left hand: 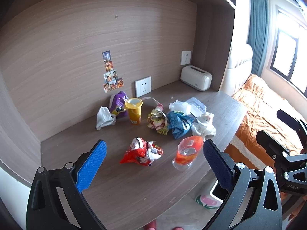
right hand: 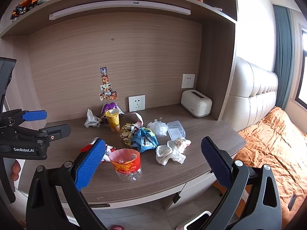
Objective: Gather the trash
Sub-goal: 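Move both tools toward the red snack bag and clear plastic cup, then grasp the red snack bag with the left tool while the right tool grasps the clear cup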
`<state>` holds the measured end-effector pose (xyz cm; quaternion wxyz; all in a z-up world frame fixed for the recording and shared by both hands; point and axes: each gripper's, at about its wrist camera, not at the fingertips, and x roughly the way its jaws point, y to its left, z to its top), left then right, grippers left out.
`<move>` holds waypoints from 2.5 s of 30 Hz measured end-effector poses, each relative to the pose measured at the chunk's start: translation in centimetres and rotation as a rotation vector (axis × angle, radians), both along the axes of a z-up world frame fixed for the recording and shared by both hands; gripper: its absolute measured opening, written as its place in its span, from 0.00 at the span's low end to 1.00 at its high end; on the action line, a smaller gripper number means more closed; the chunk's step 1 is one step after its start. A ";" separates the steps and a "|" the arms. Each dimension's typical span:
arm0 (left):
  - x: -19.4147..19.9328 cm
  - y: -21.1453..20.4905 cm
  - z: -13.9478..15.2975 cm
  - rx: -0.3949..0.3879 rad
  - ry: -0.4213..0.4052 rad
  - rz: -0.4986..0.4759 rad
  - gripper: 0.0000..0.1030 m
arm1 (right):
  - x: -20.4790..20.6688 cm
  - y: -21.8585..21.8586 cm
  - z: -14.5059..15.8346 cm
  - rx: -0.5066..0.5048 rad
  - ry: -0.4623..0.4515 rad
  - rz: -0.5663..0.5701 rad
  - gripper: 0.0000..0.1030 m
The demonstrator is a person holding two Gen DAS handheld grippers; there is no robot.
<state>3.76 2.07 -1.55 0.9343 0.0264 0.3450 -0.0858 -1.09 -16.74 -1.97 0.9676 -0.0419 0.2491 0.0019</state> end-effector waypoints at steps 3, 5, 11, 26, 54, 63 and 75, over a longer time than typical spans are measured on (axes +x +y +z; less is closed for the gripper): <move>0.0 0.0 -0.1 0.002 0.000 0.000 0.96 | 0.1 0.0 0.0 0.009 0.000 0.000 0.96; 0.0 0.0 -0.1 0.002 0.002 -0.001 0.96 | 0.2 -0.1 -0.1 0.018 0.004 -0.005 0.96; 0.0 0.0 -0.3 0.007 0.003 -0.005 0.96 | 0.2 0.1 -0.2 0.013 0.002 -0.003 0.96; -0.2 -0.2 -0.3 0.009 -0.003 -0.010 0.96 | -0.1 0.7 -0.3 -0.011 -0.018 0.005 0.96; -0.1 0.3 -1.0 0.005 0.008 -0.009 0.96 | 0.9 1.5 -0.6 0.002 -0.003 0.025 0.96; 1.0 1.0 -3.8 0.048 -0.014 -0.069 0.96 | 2.9 2.6 -3.5 0.022 0.056 0.057 0.96; 7.4 3.6 -10.6 0.045 0.082 -0.161 0.96 | 7.6 4.9 -11.5 0.000 0.228 0.043 0.96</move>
